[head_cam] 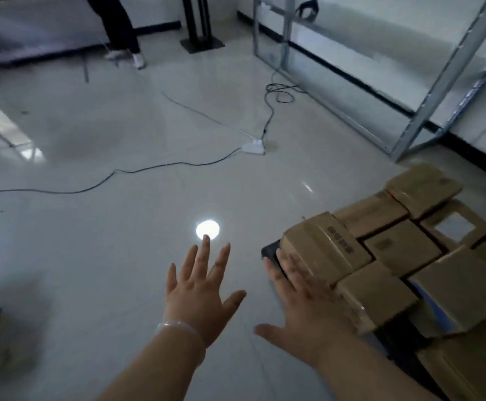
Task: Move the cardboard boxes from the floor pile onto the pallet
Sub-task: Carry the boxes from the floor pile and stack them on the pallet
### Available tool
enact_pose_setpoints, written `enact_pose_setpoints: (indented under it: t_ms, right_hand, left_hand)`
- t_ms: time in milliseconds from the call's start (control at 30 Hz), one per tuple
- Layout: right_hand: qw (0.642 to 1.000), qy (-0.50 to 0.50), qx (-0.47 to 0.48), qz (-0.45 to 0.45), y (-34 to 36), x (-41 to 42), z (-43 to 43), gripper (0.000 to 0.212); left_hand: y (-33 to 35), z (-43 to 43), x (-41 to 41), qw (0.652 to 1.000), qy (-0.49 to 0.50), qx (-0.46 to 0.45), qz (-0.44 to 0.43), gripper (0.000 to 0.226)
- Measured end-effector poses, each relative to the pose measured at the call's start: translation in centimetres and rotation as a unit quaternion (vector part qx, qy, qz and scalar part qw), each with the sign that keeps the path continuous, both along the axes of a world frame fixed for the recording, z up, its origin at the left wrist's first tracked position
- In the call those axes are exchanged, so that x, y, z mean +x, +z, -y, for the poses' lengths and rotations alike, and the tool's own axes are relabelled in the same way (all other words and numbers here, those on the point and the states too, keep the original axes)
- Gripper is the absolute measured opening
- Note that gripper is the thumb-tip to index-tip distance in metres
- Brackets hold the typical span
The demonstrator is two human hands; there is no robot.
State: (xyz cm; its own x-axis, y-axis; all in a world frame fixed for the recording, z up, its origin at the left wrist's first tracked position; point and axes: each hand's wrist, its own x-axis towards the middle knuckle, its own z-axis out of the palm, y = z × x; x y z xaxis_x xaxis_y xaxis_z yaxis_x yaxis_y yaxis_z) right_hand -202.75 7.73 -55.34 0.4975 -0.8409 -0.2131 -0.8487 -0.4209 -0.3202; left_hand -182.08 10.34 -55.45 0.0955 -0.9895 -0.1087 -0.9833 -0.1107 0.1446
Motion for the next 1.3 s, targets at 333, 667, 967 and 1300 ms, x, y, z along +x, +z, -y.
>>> enact_pose_setpoints:
  t_ms: [333, 667, 967, 1300]
  right_hand:
    - [0.973, 0.229, 0.009, -0.034, -0.4, 23.9, -10.6, 0.105]
    - [0.919, 0.388, 0.028, -0.070, -3.6, 37.8, -21.8, 0.111]
    - [0.898, 0.431, 0.028, -0.079, -8.4, 45.5, -27.6, 0.107]
    - [0.901, 0.402, 0.139, -0.081, -26.2, 52.5, -29.9, 0.103]
  left_hand:
    - [-0.8, -18.7, 19.5, 0.977, 0.210, 0.042, -0.014, 0.082]
    - [-4.8, -36.1, 28.0, 0.911, 0.408, 0.045, -0.043, 0.088]
    - [-9.8, -44.6, 31.8, 0.882, 0.459, 0.082, -0.068, 0.089]
    - [-27.1, -45.5, 39.3, 0.877, 0.452, 0.154, -0.048, 0.077]
